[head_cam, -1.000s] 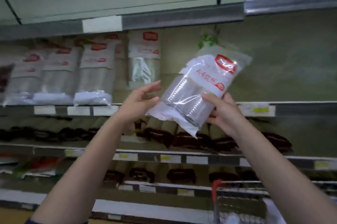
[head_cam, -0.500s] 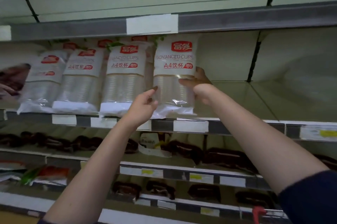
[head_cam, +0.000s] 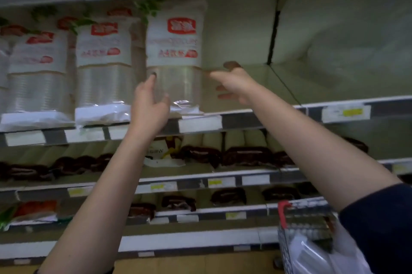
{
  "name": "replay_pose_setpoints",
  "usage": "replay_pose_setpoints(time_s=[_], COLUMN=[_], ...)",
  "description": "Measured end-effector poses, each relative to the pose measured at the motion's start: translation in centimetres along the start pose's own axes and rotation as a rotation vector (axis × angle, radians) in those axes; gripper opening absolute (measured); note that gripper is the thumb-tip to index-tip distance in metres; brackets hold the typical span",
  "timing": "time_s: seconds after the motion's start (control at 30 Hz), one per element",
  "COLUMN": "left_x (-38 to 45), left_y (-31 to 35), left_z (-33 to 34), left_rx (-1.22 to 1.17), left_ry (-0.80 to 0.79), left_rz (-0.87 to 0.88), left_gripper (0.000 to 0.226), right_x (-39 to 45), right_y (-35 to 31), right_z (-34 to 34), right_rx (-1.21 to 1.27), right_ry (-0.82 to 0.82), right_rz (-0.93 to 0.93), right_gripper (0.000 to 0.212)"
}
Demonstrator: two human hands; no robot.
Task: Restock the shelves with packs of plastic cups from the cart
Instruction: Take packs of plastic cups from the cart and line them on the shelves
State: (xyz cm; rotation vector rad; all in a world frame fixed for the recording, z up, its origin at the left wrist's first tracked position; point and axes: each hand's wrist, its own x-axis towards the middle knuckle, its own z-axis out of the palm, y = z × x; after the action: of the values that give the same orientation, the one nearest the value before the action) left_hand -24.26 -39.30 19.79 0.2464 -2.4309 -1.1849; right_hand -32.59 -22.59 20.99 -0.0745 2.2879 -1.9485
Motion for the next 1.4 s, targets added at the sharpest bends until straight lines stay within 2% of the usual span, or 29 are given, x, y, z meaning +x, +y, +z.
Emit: replay_pose_setpoints(time_s=[0.07,0.17,0.23,0.37,0.53,0.67,0.73,0.83,0.93,1.0,1.03,1.1,1.2,1.27,1.4], left_x=[-1.4,-5.0,-8.1,-13.7,-20.3,-24.3,-25.9,-28.2,-30.1,-31.3,-31.7,-32.5,-33.0,-32.9,-31.9], left_y=[1.1,3.1,4.5,6.3,8.0,7.4,7.0,6.3,5.9,5.6,5.3,5.1,4.7,4.5,3.8], left_z=[1.8,5.8,9.2,17.0,25.2,29.6,31.4,33.9,36.0,37.1,37.5,38.3,38.9,39.0,38.1], left_rx=[-0.039,-0.154,-0.211,-0.224,-0.104,0.012,0.035,0.072,0.100,0.101,0.100,0.111,0.100,0.079,0.088], left_ry=[0.042,0.021,-0.053,-0.340,-0.746,-0.953,-1.024,-1.091,-1.161,-1.197,-1.207,-1.221,-1.220,-1.222,-1.196], left_rz=[0.029,0.076,0.102,0.084,-0.018,-0.100,-0.131,-0.182,-0.247,-0.299,-0.325,-0.364,-0.379,-0.402,-0.416], left_gripper=[0.059,0.057,0.049,0.042,0.042,0.046,0.037,0.016,0.030,0.032,0.034,0.039,0.039,0.035,0.027], right_x=[-1.9,-5.3,-7.9,-13.1,-19.1,-23.6,-25.7,-28.4,-30.2,-31.1,-31.4,-32.0,-32.0,-31.8,-31.7], right_y=[0.5,2.5,4.7,11.0,20.8,27.2,30.2,34.6,38.3,40.4,41.5,42.9,44.7,45.6,47.9], right_z=[-3.1,-8.8,-12.7,-19.7,-26.6,-29.9,-31.0,-31.6,-31.7,-31.6,-31.5,-30.8,-29.4,-29.2,-29.2], right_rx=[0.028,0.085,0.124,0.168,0.228,0.357,0.397,0.424,0.325,0.372,0.439,0.667,1.066,1.157,1.323], right_ry=[0.018,0.008,0.041,0.130,0.233,0.358,0.413,0.535,0.713,0.763,0.764,0.760,0.854,0.928,0.933], right_rz=[0.006,0.025,0.080,0.288,0.588,0.743,0.808,0.898,0.987,1.044,1.060,1.057,0.942,0.883,0.917], right_gripper=[0.059,0.028,0.011,0.007,0.014,0.016,0.016,0.025,0.033,0.042,0.046,0.040,0.034,0.045,0.058])
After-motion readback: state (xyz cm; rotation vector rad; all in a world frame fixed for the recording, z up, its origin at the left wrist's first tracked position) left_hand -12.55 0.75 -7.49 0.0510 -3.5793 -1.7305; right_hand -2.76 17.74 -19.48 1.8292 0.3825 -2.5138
